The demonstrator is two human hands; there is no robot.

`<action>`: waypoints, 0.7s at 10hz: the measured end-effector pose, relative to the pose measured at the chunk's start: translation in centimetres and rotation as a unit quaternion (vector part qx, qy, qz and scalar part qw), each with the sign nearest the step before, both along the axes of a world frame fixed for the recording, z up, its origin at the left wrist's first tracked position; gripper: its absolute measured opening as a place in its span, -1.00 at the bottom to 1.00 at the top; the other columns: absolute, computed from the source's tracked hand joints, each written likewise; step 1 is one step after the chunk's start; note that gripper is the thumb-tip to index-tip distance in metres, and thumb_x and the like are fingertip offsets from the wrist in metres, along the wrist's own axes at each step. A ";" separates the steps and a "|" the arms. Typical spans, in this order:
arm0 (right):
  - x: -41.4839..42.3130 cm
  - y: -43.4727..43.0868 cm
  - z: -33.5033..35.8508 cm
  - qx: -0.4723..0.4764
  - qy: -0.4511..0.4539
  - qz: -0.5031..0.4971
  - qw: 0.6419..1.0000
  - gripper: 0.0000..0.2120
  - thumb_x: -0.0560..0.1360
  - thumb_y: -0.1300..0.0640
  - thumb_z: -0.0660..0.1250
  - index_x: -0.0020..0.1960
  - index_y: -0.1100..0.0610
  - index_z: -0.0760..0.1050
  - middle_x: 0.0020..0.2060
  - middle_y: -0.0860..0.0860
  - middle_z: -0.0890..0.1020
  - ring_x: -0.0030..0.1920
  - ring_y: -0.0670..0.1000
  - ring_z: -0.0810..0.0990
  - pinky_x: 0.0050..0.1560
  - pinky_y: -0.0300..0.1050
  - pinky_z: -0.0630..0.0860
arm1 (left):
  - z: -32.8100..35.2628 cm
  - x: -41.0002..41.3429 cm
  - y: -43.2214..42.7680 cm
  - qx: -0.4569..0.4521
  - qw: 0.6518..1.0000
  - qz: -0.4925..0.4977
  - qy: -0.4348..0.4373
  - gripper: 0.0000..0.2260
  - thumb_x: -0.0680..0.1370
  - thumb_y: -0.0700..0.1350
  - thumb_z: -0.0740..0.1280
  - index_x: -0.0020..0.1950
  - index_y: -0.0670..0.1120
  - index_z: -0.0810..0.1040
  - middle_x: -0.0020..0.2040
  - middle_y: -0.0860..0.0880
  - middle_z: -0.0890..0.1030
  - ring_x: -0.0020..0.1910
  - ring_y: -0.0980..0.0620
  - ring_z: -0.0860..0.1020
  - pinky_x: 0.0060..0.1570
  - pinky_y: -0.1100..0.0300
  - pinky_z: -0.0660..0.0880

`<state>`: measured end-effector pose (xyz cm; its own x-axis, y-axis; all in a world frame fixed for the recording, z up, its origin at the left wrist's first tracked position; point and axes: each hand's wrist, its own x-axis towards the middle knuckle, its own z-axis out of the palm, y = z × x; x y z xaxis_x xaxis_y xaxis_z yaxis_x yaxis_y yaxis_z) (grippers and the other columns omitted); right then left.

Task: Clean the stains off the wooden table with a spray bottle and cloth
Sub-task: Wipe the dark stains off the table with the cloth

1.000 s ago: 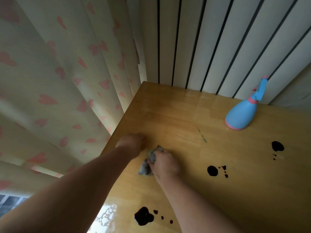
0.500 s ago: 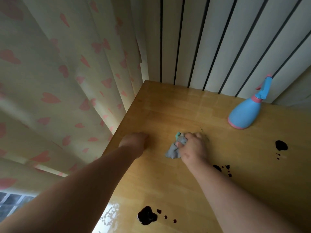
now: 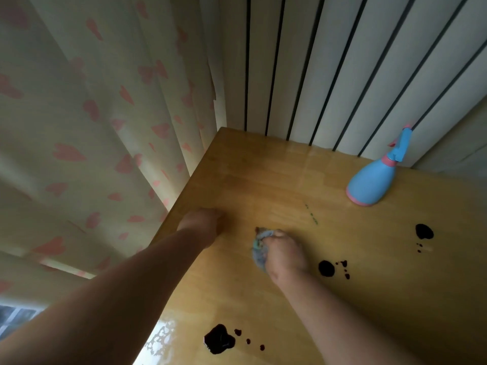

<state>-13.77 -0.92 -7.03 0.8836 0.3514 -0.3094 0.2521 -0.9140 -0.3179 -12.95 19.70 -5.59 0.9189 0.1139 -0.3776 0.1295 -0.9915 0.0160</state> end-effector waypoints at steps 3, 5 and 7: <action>2.9 1.8 -0.8 0.005 -0.087 -0.035 0.996 -0.63 0.48 0.21 0.31 0.28 0.09 0.50 0.23 0.03 0.45 0.24 0.10 0.39 0.23 -0.12 0.41 | -1.6 0.4 0.3 -0.011 0.999 0.009 -0.030 -0.44 0.59 -0.10 0.31 0.54 0.17 0.20 0.39 -0.02 0.47 0.30 -0.08 0.49 0.18 0.06 0.50; 6.2 4.3 0.3 0.001 -0.088 -0.058 0.994 -0.60 0.45 0.22 0.38 0.28 0.09 0.51 0.18 0.05 0.48 0.24 0.11 0.43 0.26 -0.11 0.42 | -2.5 0.6 0.6 -0.003 0.999 -0.001 -0.037 -0.44 0.59 -0.13 0.33 0.54 0.12 0.22 0.36 -0.03 0.48 0.28 -0.08 0.49 0.19 0.05 0.50; 4.5 6.3 0.1 0.014 -0.051 -0.022 0.998 -0.69 0.51 0.13 0.34 0.25 0.10 0.52 0.21 0.05 0.54 0.22 0.08 0.47 0.22 -0.17 0.42 | -2.5 0.5 0.7 -0.006 0.999 -0.005 -0.040 -0.50 0.59 -0.09 0.31 0.51 0.15 0.27 0.35 -0.01 0.50 0.25 -0.08 0.51 0.10 0.06 0.50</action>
